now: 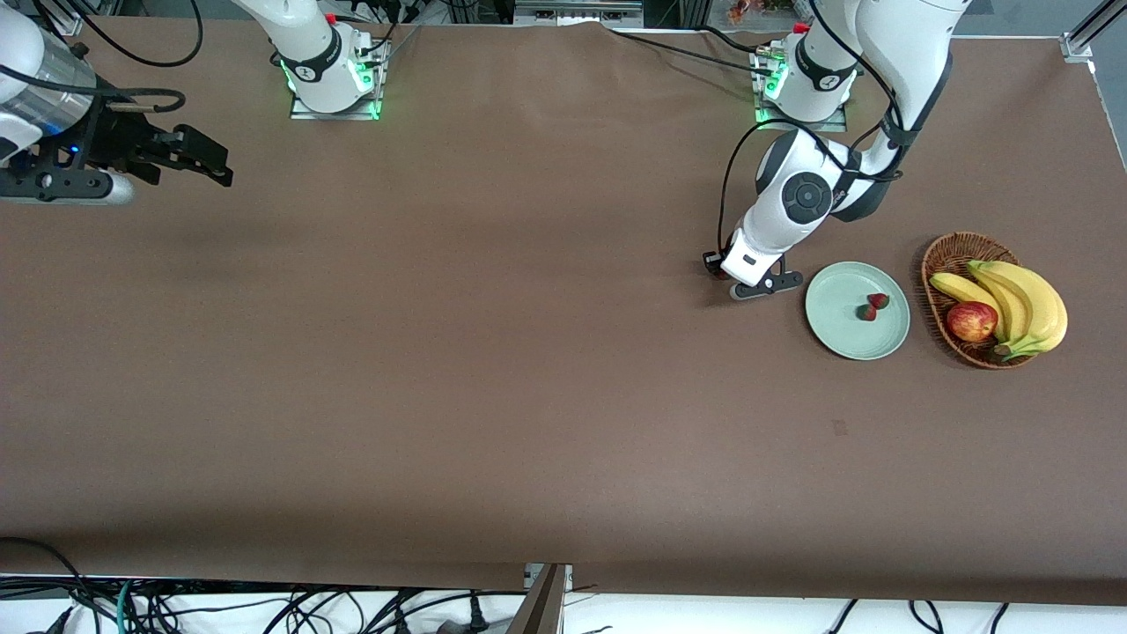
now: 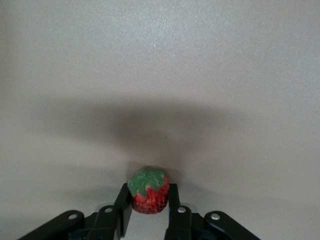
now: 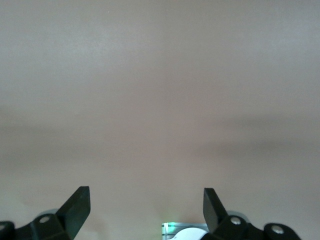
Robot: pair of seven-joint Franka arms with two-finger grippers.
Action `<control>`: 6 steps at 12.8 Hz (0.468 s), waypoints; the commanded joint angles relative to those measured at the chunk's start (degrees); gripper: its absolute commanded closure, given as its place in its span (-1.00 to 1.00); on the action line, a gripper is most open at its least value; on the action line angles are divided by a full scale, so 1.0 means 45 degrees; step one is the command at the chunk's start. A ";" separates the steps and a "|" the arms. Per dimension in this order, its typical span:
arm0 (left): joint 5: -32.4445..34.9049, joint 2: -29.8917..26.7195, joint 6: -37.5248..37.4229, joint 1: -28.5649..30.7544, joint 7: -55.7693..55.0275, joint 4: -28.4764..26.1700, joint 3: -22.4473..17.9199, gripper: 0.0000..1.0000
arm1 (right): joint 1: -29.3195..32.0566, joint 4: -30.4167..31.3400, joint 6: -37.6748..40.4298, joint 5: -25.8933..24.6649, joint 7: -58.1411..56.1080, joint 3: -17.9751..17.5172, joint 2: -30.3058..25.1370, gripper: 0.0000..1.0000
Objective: Collect all strawberries into plate
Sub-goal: 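Carry the strawberry over the plate and open the left gripper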
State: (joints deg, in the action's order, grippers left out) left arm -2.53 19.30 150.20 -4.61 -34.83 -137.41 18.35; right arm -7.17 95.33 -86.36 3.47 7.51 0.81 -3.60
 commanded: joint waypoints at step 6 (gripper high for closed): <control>-0.0218 -0.2431 -0.3744 0.0146 0.2242 0.1236 -0.1690 0.71 | 0.0520 0.0555 -0.0887 -0.0321 -0.0811 -0.0277 -0.0158 -0.99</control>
State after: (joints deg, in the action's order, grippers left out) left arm -2.52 12.37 138.23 -4.33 -31.64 -132.35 14.31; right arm -5.69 97.74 -89.72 3.16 4.62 0.68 -3.66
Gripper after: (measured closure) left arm 0.674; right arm 0.000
